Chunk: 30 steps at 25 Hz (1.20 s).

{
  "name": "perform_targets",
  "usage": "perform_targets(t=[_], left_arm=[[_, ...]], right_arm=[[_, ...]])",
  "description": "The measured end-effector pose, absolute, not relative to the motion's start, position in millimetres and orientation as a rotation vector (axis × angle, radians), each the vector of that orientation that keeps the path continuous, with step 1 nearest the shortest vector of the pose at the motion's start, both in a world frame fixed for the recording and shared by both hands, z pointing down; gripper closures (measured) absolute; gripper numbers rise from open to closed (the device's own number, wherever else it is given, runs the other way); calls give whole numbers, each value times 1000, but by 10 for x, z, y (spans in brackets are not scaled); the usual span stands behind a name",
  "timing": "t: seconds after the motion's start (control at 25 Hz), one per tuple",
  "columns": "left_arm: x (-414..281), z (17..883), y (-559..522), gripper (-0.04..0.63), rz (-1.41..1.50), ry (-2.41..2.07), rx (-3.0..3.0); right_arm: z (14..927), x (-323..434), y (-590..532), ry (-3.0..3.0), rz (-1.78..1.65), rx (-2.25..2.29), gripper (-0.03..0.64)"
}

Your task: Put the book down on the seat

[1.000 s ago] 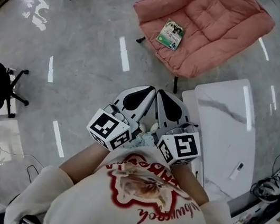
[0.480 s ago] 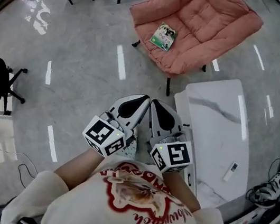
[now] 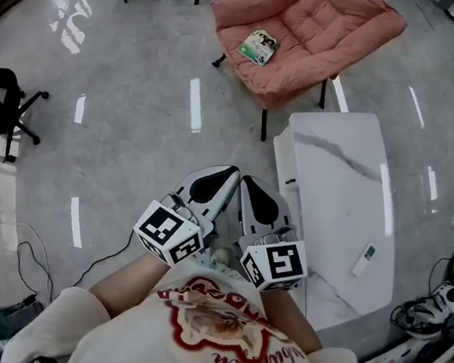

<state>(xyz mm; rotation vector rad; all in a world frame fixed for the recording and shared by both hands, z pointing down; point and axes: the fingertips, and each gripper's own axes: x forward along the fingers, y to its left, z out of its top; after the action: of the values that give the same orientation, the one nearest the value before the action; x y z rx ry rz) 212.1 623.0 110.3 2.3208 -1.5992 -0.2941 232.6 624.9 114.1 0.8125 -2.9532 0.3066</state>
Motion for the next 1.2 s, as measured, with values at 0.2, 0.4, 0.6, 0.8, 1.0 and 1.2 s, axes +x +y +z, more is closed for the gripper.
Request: perform_targets(t=[0.2,0.4,0.6,0.8,1.0,1.2], left_arm=[[2200,969,6592,591,-289,-1617,2335],[2315,937,6787,591,-280,-1580,2348],[2271,928,6930,592,-288,-1577,2346],[2195,910,6991,591,-298,-1597,2344],[2137,925,7012,591,-305,-1606,2336],[2119,951,7040,591,-308,-1602,2327]], right_arm=[[925,2425,6631,-3007,239,787,618],[809,2493,6784,-3014,199,803,618],[741,2430,6868,-3023,199,817,618],[758,2408,6952,-3011,187,821,618],[792,2380,6992,-3010,201,814,618],[815,2365,7010,-2999,202,817,618]])
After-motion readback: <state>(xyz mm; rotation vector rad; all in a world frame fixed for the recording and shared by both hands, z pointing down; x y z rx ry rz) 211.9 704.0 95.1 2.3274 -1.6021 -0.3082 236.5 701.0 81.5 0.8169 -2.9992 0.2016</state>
